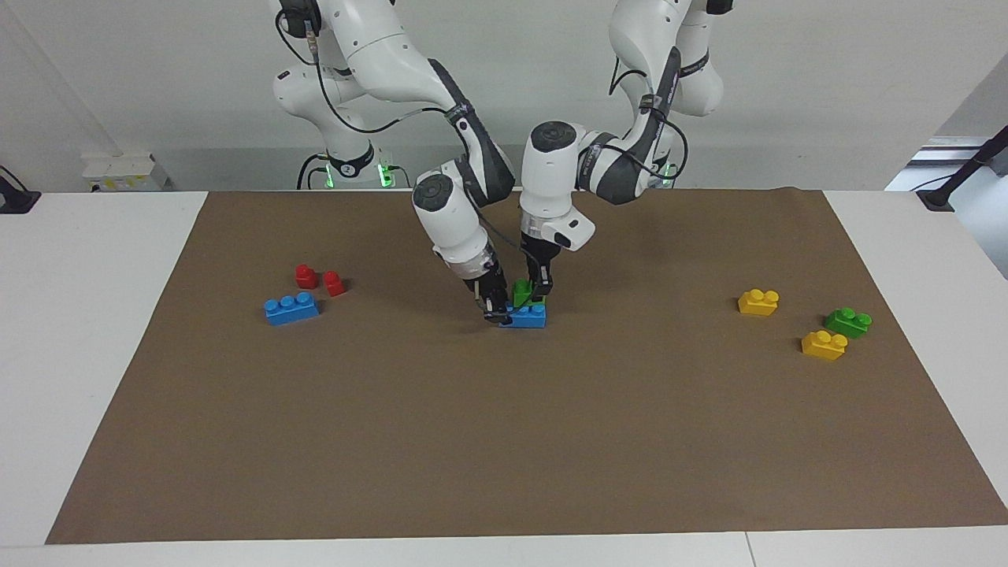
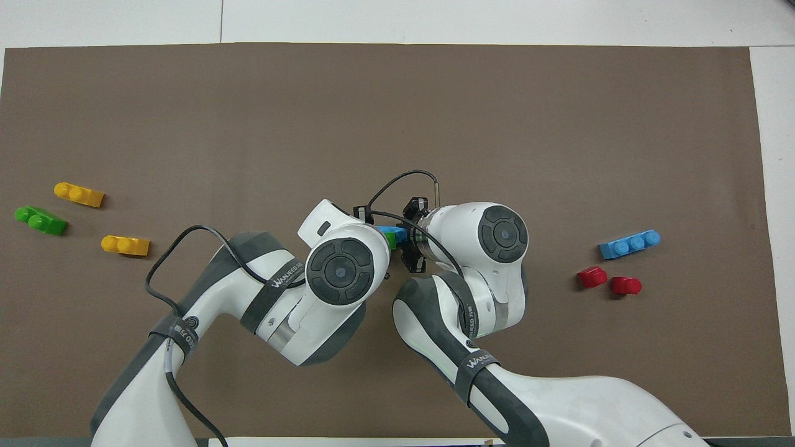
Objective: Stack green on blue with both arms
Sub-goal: 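Press the green brick onto the blue brick with both grippers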
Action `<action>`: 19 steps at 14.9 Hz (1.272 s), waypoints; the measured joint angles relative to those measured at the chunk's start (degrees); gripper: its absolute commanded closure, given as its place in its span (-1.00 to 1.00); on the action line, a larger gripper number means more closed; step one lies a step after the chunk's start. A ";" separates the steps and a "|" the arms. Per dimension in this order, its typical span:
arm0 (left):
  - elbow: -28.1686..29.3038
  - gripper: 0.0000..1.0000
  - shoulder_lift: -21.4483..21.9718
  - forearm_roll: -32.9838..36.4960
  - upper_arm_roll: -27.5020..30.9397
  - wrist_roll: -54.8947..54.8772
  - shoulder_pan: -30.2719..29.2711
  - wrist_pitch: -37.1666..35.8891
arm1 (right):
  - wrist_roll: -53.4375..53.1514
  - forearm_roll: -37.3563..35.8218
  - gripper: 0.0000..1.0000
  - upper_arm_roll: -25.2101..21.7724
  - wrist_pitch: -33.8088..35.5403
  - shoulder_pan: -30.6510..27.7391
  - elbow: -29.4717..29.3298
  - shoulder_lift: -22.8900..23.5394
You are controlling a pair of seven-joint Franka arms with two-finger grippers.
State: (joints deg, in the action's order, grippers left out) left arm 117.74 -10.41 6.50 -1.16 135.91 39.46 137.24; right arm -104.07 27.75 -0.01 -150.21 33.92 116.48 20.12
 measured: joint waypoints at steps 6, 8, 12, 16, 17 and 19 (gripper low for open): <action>-0.22 1.00 -0.43 0.95 0.22 0.11 0.00 1.16 | 0.00 0.00 1.00 0.00 -0.03 0.00 0.00 0.01; -0.39 1.00 -0.63 1.28 0.33 0.14 0.00 1.36 | -0.04 0.00 1.00 -0.01 -0.05 0.00 0.01 0.02; -0.44 1.00 -2.42 2.33 0.93 0.11 -0.03 2.63 | -0.03 0.00 1.00 -0.01 -0.18 0.07 0.03 0.03; -0.47 -0.99 -2.43 2.73 0.88 -0.36 -0.03 2.60 | -0.03 0.00 1.00 -0.02 -0.27 0.08 0.04 0.03; -0.44 -1.00 -2.54 3.33 0.86 -0.65 -0.03 2.60 | -0.03 0.00 0.76 -0.02 -0.27 0.09 0.06 0.02; -0.40 -1.00 -3.53 3.95 1.09 -0.93 -0.06 2.66 | -0.03 0.00 -0.47 -0.03 -0.27 0.08 0.06 0.02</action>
State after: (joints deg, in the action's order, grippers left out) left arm 117.34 -13.93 10.44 -0.07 134.98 39.40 139.90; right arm -104.10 27.75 -0.04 -150.49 34.00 116.53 20.14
